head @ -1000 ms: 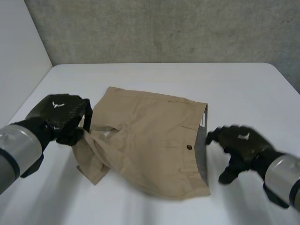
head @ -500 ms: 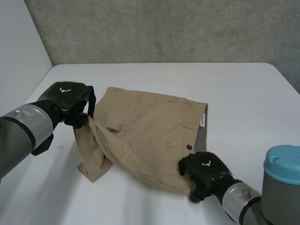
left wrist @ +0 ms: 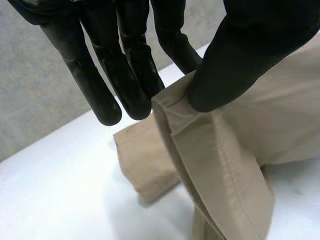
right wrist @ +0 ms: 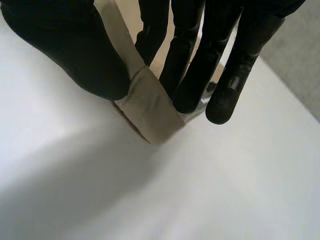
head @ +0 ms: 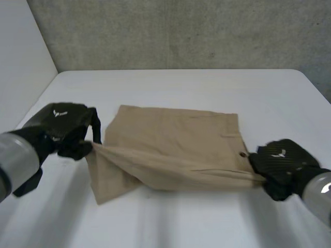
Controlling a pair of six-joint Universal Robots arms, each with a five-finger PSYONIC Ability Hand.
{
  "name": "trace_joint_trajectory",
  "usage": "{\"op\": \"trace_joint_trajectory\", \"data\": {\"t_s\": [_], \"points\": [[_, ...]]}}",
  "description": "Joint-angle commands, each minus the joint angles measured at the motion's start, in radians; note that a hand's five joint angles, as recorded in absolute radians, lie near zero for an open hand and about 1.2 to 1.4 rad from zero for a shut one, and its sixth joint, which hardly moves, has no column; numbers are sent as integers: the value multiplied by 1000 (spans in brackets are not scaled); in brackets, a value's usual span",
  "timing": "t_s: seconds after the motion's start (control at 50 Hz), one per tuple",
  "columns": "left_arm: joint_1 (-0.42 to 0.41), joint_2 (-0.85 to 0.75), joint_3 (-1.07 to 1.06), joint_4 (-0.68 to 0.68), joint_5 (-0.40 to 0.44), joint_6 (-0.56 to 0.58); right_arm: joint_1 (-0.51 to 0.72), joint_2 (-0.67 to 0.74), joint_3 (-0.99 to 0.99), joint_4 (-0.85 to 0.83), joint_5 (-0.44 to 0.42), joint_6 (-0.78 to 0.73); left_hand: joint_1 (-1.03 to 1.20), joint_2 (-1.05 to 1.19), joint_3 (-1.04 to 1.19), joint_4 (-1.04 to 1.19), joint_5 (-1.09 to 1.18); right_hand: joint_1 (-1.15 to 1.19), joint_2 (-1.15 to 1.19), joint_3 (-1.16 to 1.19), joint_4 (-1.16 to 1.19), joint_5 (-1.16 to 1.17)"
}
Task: Fold the shorts.
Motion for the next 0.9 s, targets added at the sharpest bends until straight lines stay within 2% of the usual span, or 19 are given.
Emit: {"op": "trace_joint_trajectory", "data": {"t_s": [0.02,0.08,0.12,0.16,0.18,0.2,0.36,0.48,0.58,0.62,0.68,0.78,0.8,0.82,0.84,0.88,0.9], "points": [[-23,88,-60,-68,19,1,-152,-54,-71,182,-79,-164,286,199,204,196,231,446,218,216,205,233],[-27,79,-60,-60,30,4,-178,-54,-110,176,-162,-149,286,199,204,196,231,446,218,216,205,233],[-30,59,-47,-31,37,5,-181,-12,-131,143,-225,-83,286,199,204,196,231,446,218,216,205,233],[-32,20,-34,7,37,7,-173,41,-142,104,-239,-51,286,199,204,196,231,446,218,216,205,233],[-32,-69,2,66,34,7,-166,88,-150,75,-239,-38,286,199,204,196,231,446,218,216,205,233],[-33,-127,33,105,33,5,-122,196,-207,-18,-200,-8,286,199,204,196,231,446,218,216,205,233],[-56,-467,335,194,-10,12,-18,432,-409,-140,35,-6,286,199,204,196,231,446,218,216,205,233],[-70,-700,596,211,-53,42,20,565,-530,-250,61,5,286,199,204,196,231,446,218,216,205,233],[-90,-928,845,286,-65,119,26,660,-590,-431,101,-1,286,199,204,196,231,446,218,216,205,233],[-95,-979,890,300,-64,136,48,736,-630,-535,150,-11,286,199,204,196,231,446,218,216,205,233],[-104,-1083,975,329,-64,159,57,795,-653,-591,163,-32,286,199,204,196,231,446,218,216,205,233],[-115,-1148,1003,409,-61,165,61,857,-673,-658,163,-75,286,199,204,196,231,446,218,216,205,233],[-118,-1151,1000,430,-61,165,63,872,-674,-686,164,-89,103,16,21,13,49,-99,-328,-329,-340,-312],[-121,-1153,995,453,-62,165,63,877,-674,-713,163,-93,-164,-250,-245,-253,-218,-775,-1004,-1006,-1016,-989],[-130,-1150,983,492,-64,165,63,877,-673,-727,161,-93,-663,-750,-745,-753,-717,-775,-1004,-1006,-1016,-989],[-142,-1143,961,524,-61,165,64,866,-671,-759,161,-87,-914,-1000,-995,-1003,-968,-775,-1004,-1006,-1016,-989],[-150,-1140,951,539,-61,167,68,840,-667,-790,166,-77,-936,-1023,-1018,-1026,-990,-775,-1004,-1006,-1016,-989]]}}
